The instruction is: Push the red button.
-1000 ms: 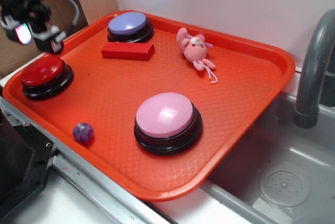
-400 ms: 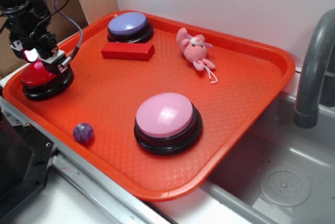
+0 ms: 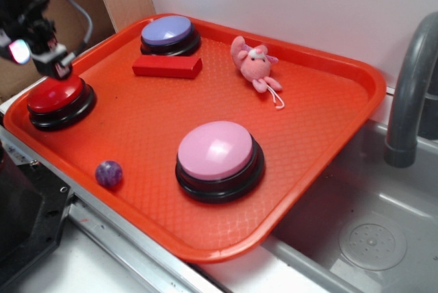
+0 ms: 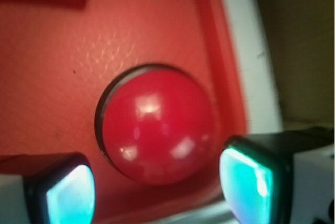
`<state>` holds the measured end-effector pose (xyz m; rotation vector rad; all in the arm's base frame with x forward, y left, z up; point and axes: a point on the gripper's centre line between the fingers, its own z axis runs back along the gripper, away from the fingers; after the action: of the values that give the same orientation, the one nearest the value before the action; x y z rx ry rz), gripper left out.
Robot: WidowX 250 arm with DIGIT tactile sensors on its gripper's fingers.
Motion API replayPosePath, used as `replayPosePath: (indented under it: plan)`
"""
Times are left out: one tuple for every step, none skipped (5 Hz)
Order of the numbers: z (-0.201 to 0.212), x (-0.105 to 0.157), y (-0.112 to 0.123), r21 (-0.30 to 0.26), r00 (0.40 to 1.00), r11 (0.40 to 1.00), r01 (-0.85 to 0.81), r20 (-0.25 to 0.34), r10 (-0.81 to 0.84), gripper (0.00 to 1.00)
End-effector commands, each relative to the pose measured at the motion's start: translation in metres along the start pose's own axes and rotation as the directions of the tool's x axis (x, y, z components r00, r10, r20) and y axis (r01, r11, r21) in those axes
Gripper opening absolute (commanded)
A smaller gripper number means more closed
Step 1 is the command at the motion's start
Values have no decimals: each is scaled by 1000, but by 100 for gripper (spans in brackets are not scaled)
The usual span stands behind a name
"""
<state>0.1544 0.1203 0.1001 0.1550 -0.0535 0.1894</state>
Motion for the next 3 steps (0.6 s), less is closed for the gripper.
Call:
replayPosePath:
  plan:
    - [26,14,13,18,999,1000,-16,30,15,100]
    - [33,17,12,14,999,1000,-16,31,16,100]
    - [37,18,14,-24,999,999,-36,32,37,100]
